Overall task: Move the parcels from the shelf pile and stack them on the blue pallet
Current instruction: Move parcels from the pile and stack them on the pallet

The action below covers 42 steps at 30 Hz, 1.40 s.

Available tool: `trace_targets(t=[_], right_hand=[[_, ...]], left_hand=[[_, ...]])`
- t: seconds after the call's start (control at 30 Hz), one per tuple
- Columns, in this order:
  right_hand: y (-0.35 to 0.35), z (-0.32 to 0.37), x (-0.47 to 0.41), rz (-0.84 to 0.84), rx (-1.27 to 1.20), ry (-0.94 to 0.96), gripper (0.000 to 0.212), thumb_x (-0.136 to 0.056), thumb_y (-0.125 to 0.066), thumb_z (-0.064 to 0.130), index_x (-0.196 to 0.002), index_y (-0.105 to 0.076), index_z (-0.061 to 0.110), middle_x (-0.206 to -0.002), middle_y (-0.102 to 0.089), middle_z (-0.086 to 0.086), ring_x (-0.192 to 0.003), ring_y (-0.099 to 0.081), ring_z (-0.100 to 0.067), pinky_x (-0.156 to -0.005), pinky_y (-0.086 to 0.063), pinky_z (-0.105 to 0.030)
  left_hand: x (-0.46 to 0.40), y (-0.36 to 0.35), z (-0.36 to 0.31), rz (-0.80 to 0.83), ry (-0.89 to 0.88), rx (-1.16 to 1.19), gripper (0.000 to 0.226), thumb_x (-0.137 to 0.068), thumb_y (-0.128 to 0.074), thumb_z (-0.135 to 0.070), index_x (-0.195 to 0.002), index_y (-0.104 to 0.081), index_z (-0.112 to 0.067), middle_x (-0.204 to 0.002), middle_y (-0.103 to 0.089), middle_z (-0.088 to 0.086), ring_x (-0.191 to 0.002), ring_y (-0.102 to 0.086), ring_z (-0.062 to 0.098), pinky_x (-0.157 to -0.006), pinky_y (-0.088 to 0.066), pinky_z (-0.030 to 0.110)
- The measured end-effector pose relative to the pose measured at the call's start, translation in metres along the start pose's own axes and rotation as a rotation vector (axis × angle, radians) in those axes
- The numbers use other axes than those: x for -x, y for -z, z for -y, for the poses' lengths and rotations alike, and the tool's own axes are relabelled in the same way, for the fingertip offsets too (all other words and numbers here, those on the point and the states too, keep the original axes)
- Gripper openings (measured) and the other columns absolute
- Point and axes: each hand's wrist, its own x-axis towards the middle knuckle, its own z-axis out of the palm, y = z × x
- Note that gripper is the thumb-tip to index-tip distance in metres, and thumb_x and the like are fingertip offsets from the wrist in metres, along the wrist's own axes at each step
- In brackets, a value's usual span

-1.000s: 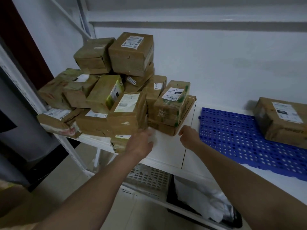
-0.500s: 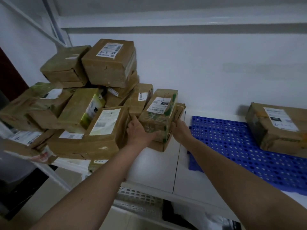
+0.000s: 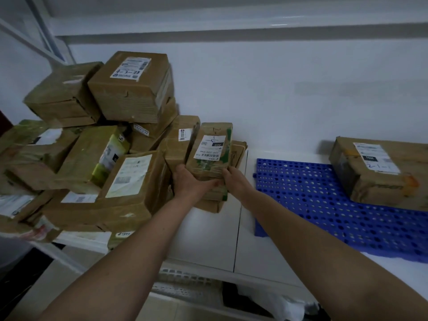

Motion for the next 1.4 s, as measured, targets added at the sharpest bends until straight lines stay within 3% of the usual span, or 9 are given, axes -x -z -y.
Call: trace_targets(t=[0.13, 0.3, 0.43, 0.57, 0.67, 0.9, 1.13, 1.27, 1.4], right_hand=[[0.011, -0.005, 0.013, -0.026, -0.087, -0.016, 0.02, -0.1, -0.033, 0.018, -0.102, -0.052, 0.018, -0.102, -0.058, -0.003, -0.102, -0.056, -0.021, -0.096, -0.048, -0.041], [0.033, -0.004, 0.041, -0.164, -0.014, 0.004, 0.024, -0.099, -0.032, 0.014, -0.107, -0.055, 0.012, -0.105, -0.06, -0.009, -0.097, -0.058, -0.023, -0.088, -0.049, -0.038], [0.055, -0.009, 0.071, -0.247, -0.033, -0.028, 0.033, -0.098, -0.032, 0.012, -0.12, -0.056, 0.005, -0.111, -0.063, -0.013, -0.103, -0.06, -0.027, -0.093, -0.049, -0.041], [0.075, -0.021, 0.112, -0.295, -0.058, -0.065, 0.029, -0.1, -0.031, 0.02, -0.115, -0.056, 0.016, -0.093, -0.065, -0.001, -0.08, -0.061, -0.014, -0.061, -0.047, -0.025], [0.089, -0.036, 0.138, -0.334, -0.087, -0.092, 0.03, -0.101, -0.031, 0.023, -0.119, -0.055, 0.022, -0.091, -0.061, 0.003, -0.072, -0.056, -0.006, -0.052, -0.04, -0.022], [0.114, -0.064, 0.182, -0.404, -0.136, -0.196, 0.027, -0.102, -0.03, 0.03, -0.114, -0.054, 0.035, -0.088, -0.059, 0.009, -0.073, -0.054, -0.009, -0.055, -0.041, -0.028], [0.145, -0.064, 0.173, -0.422, -0.05, -0.146, 0.035, -0.101, -0.037, 0.018, -0.132, -0.052, 0.014, -0.125, -0.058, -0.013, -0.108, -0.059, -0.028, -0.091, -0.05, -0.042], [0.166, -0.066, 0.16, -0.425, 0.099, -0.135, 0.037, -0.094, -0.049, 0.007, -0.131, -0.051, 0.007, -0.124, -0.056, -0.013, -0.1, -0.056, -0.023, -0.086, -0.05, -0.035], [0.18, -0.071, 0.149, -0.4, 0.194, -0.186, 0.035, -0.093, -0.055, 0.01, -0.127, -0.052, 0.0, -0.126, -0.054, -0.017, -0.112, -0.056, -0.032, -0.097, -0.047, -0.043]], left_hand=[[0.015, -0.001, -0.006, 0.069, -0.094, 0.096, 0.103, -0.051, -0.092, -0.035, -0.129, -0.029, -0.012, -0.129, -0.046, 0.005, -0.106, -0.042, 0.01, -0.088, -0.038, 0.024], [0.046, -0.005, -0.021, 0.062, -0.25, 0.101, 0.111, -0.047, -0.09, -0.047, -0.134, -0.031, -0.012, -0.131, -0.049, 0.001, -0.111, -0.047, 0.009, -0.084, -0.035, 0.012], [0.072, -0.013, -0.028, 0.216, -0.257, 0.156, 0.104, -0.053, -0.09, -0.042, -0.133, -0.029, -0.016, -0.135, -0.047, 0.001, -0.118, -0.048, 0.012, -0.089, -0.04, 0.025], [0.105, -0.023, -0.027, 0.353, -0.236, 0.107, 0.079, -0.063, -0.088, -0.03, -0.114, -0.028, -0.02, -0.118, -0.047, -0.004, -0.091, -0.048, 0.005, -0.071, -0.043, 0.018], [0.133, -0.035, -0.023, 0.372, -0.275, 0.092, 0.079, -0.062, -0.088, -0.027, -0.112, -0.028, -0.017, -0.112, -0.044, -0.004, -0.098, -0.05, 0.012, -0.079, -0.046, 0.026], [0.186, -0.058, -0.018, 0.432, -0.319, 0.049, 0.08, -0.069, -0.083, -0.024, -0.124, -0.028, -0.009, -0.126, -0.05, 0.003, -0.107, -0.055, 0.02, -0.083, -0.05, 0.031], [0.206, -0.083, -0.026, 0.511, -0.349, 0.073, 0.075, -0.078, -0.076, -0.021, -0.133, -0.028, -0.006, -0.132, -0.048, 0.006, -0.105, -0.049, 0.014, -0.081, -0.041, 0.025], [0.217, -0.105, -0.033, 0.551, -0.378, -0.031, 0.069, -0.078, -0.073, -0.021, -0.132, -0.034, -0.003, -0.126, -0.051, 0.01, -0.112, -0.053, 0.026, -0.091, -0.045, 0.03], [0.206, -0.121, -0.041, 0.651, -0.332, -0.148, 0.054, -0.086, -0.065, -0.023, -0.132, -0.043, -0.008, -0.13, -0.053, 0.01, -0.118, -0.053, 0.027, -0.098, -0.045, 0.032]])
